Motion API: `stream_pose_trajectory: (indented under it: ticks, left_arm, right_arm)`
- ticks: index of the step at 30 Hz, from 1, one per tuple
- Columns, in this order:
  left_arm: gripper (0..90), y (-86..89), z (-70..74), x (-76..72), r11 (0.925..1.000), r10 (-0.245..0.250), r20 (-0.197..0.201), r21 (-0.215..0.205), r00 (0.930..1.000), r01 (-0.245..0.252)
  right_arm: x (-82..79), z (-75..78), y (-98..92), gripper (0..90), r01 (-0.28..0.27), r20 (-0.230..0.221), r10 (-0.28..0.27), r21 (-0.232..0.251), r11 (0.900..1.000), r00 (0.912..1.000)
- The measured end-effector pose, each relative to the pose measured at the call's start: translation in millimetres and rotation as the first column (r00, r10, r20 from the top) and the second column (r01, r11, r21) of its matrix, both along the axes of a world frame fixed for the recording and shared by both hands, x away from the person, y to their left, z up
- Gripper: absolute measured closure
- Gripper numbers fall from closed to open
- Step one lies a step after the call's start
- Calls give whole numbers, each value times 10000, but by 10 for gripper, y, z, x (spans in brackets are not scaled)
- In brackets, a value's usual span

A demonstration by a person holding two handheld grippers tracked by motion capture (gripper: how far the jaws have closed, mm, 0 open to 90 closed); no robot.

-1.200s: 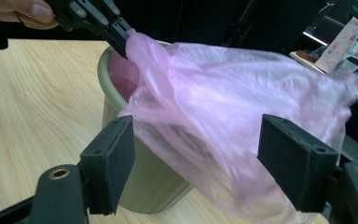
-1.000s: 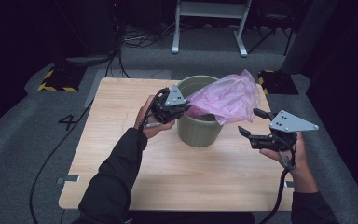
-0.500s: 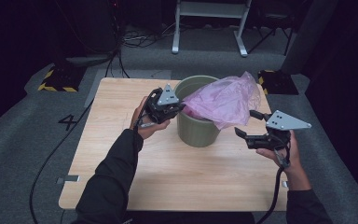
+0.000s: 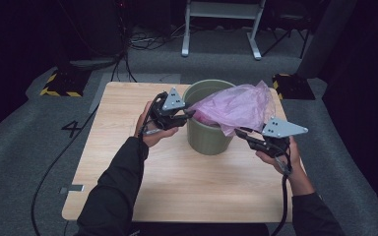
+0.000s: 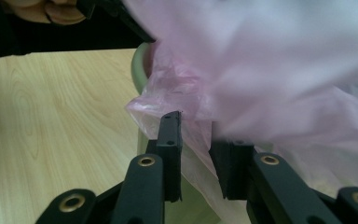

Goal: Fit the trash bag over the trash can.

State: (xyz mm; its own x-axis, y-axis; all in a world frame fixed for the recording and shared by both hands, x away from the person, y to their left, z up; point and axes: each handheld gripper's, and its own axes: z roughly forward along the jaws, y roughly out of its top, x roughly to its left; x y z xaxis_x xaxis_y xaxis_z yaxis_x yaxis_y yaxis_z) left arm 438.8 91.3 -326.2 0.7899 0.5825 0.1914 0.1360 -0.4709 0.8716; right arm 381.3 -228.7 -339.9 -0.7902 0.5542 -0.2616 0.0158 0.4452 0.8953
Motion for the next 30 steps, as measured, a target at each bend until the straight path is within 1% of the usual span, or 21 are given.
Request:
stream_pose_trajectory:
  ticks: [2, 3, 4, 5, 6, 7, 8, 9, 10, 12, 13, 14, 15, 16, 19, 20, 22, 23, 24, 27, 30]
  left_arm:
    - [452, -67, 30, -32, 9999, -37, -32, 105, 10000, 37]
    - [361, -118, 49, -60, 9998, -124, 9, 150, 9999, 124]
    - [308, -161, 65, -88, 9998, -160, 92, 154, 9998, 159]
    - [264, -220, 89, -127, 9996, -254, 239, 153, 9994, 250]
    - [247, -278, 111, -162, 9993, -336, 420, 148, 9986, 330]
    - [247, -349, 139, -191, 9988, -421, 603, 283, 9973, 405]
    - [252, -388, 155, -200, 9981, -500, 653, 389, 9966, 475]
    - [272, -434, 170, -208, 9974, -510, 795, 554, 9955, 467]
    - [325, -482, 182, -203, 9967, -354, 952, 759, 9948, 282]
    - [428, -524, 186, -176, 9961, -402, 805, 813, 9959, 337]
    - [491, -532, 184, -162, 9947, -578, 744, 891, 9956, 510]
    - [557, -543, 176, -151, 9939, -620, 736, 955, 9954, 549]
    - [589, -554, 167, -142, 9925, -633, 745, 1091, 9952, 550]
    - [649, -559, 157, -134, 9920, -709, 708, 1098, 9950, 629]
    - [790, -546, 141, -128, 9914, -823, 692, 1077, 9942, 746]
    - [825, -535, 140, -124, 9917, -838, 698, 1034, 9940, 763]
    - [846, -499, 151, -126, 9937, -807, 689, 839, 9944, 748]
    - [850, -472, 159, -131, 9948, -849, 636, 626, 9944, 809]
    - [855, -449, 168, -138, 9956, -789, 689, 557, 9945, 751]
    - [856, -374, 178, -131, 9984, -488, 671, 325, 9966, 467]
    - [857, -255, 172, -90, 10000, -47, 519, -32, 9986, 49]
  right_arm:
    - [-2, -5, 24, 757, -67, -3, 67, -200, 9998, 10000]
    - [-3, -7, 39, 748, -17, 36, 19, -387, 9993, 10000]
    - [-1, -8, 44, 740, -38, 17, 38, -441, 9990, 10000]
    - [0, -7, 44, 719, -78, -17, 77, -441, 9990, 10000]
    - [3, -6, 45, 693, -147, -85, 144, -420, 9990, 9999]
    - [5, -4, 46, 647, -170, -129, 164, -466, 9988, 9998]
    - [3, -5, 51, 585, -170, -125, 164, -510, 9986, 9998]
    - [1, -6, 54, 551, -186, -129, 179, -517, 9985, 9998]
    - [-4, -7, 58, 506, -197, -170, 189, -527, 9984, 9997]
    - [-17, -11, 69, 375, -341, -227, 329, -551, 9979, 9992]
    - [-25, -12, 71, 347, -345, -247, 333, -479, 9983, 9991]
    - [-34, -13, 70, 322, -300, -249, 290, -402, 9987, 9993]
    - [-41, -13, 70, 303, -247, -233, 239, -344, 9991, 9994]
    - [-47, -13, 69, 295, -178, -205, 172, -291, 9994, 9996]
    - [-62, -17, 72, 342, 100, -36, -100, -113, 9999, 9999]
    - [-67, -19, 76, 407, 223, 48, -223, -15, 9997, 9997]
    - [-76, -27, 96, 520, 439, 273, -437, -69, 9990, 9987]
    - [-81, -29, 106, 612, 564, 402, -556, -184, 9982, 9976]
    - [-90, -33, 109, 692, 749, 656, -730, -271, 9968, 9952]
    - [-92, -32, 71, 819, 560, 636, -556, -35, 9984, 9964]
    - [-117, -31, 31, 893, 399, 708, -396, -23, 9992, 9967]
